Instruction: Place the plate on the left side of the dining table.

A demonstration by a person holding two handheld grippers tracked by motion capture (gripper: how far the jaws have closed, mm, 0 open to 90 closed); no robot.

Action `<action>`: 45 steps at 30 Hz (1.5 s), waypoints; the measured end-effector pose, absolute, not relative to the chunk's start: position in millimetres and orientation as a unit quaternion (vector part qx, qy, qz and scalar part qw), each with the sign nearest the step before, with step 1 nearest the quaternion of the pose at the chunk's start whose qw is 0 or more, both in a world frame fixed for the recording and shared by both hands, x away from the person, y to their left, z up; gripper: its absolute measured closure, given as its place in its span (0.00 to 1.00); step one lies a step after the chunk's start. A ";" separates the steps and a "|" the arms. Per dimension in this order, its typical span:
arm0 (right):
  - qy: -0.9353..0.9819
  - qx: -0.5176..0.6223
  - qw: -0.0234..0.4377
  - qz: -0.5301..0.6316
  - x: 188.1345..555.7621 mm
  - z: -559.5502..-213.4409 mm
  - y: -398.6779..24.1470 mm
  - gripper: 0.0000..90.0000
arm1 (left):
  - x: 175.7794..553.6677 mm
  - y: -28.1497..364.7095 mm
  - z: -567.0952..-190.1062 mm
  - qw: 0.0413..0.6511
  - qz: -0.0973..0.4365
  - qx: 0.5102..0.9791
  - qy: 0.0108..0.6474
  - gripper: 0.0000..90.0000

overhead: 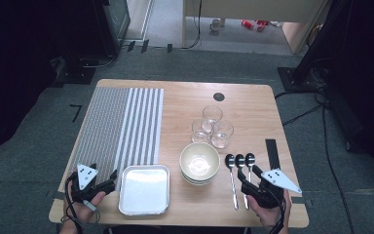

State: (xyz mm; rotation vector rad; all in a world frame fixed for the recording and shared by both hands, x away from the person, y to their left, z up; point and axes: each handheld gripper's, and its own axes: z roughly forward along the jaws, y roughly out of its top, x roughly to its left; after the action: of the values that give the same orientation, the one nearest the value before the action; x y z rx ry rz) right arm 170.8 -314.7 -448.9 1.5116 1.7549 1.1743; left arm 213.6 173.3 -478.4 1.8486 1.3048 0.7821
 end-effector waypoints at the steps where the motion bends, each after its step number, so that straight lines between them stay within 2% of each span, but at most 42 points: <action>1: 0.651 0.561 0.269 0.436 170.8 -448.9 -314.7 0.47 | 213.4 172.7 -478.4 0.366 0.303 0.719 0.508 0.28; 34: 0.685 0.508 0.236 0.466 169.8 -425.5 -233.0 0.46 | 202.8 152.5 -476.2 0.360 0.296 0.733 0.495 0.29; 40: 0.690 0.502 0.230 0.469 170.0 -419.9 -211.7 0.34 | 202.3 152.3 -476.0 0.360 0.297 0.732 0.496 0.29; 45: 0.690 0.497 0.228 0.474 170.4 -417.3 -194.5 0.32 | 201.9 151.4 -476.0 0.361 0.295 0.733 0.495 0.29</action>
State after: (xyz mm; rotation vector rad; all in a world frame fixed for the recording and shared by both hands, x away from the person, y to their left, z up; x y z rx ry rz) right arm 170.4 -194.5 -417.3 1.3683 1.9009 1.3040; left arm 201.9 151.4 -476.0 1.8889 1.2760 0.7592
